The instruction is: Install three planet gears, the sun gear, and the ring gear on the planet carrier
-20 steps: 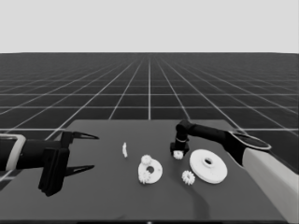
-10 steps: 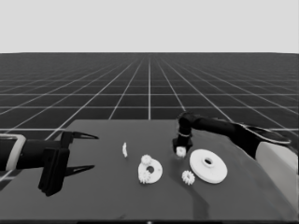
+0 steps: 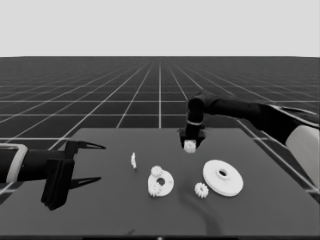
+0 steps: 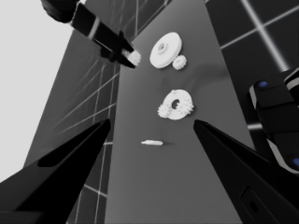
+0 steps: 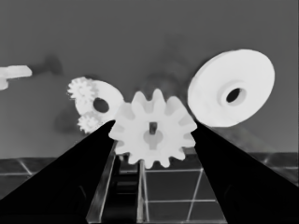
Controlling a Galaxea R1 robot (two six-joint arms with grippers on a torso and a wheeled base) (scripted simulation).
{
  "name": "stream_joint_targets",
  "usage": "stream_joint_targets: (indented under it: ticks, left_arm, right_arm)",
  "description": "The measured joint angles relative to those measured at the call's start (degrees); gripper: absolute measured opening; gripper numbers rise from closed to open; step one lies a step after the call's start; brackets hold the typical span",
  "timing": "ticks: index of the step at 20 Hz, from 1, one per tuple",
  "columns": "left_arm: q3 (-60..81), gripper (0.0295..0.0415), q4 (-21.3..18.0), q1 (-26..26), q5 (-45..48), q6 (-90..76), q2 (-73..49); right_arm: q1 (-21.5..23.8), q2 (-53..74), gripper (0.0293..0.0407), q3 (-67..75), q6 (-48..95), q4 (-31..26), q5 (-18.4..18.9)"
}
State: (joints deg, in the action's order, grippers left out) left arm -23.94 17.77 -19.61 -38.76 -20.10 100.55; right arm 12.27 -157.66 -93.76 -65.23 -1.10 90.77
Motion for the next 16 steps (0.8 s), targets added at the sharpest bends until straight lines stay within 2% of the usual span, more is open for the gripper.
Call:
stream_joint_targets:
  ticks: [3,9,10,11,12,14,16]
  left_arm:
    - [0.0,0.0385,0.0,0.0,0.0,0.0,0.0]
    - [0.0,0.0385,0.0,0.0,0.0,0.0,0.0]
    - [0.0,0.0385,0.0,0.0,0.0,0.0,0.0]
    - [0.0,0.0385,0.0,0.0,0.0,0.0,0.0]
    - [0.0,0.0385,0.0,0.0,0.0,0.0,0.0]
    - [0.0,0.0385,0.0,0.0,0.0,0.0,0.0]
    - [0.0,0.0385,0.0,0.0,0.0,0.0,0.0]
  right_arm:
    - [0.2,-5.8,0.0312,8.5,-12.8,-0.4,-0.4]
    - [0.4,-7.6,0.0312,9.2,-15.5,-0.6,-0.4]
    - [-6.9,-7.5,0.0312,9.6,-15.8,8.4,-1.9]
    - [-13.4,-7.9,0.0312,8.0,-14.8,13.7,-2.9]
    - [-16.9,-8.5,0.0312,5.9,-13.4,16.6,-3.7]
    - [-19.8,-9.2,0.0312,3.1,-11.7,19.1,-4.9]
    - [-20.7,-9.5,0.0312,2.0,-11.1,19.9,-5.4]
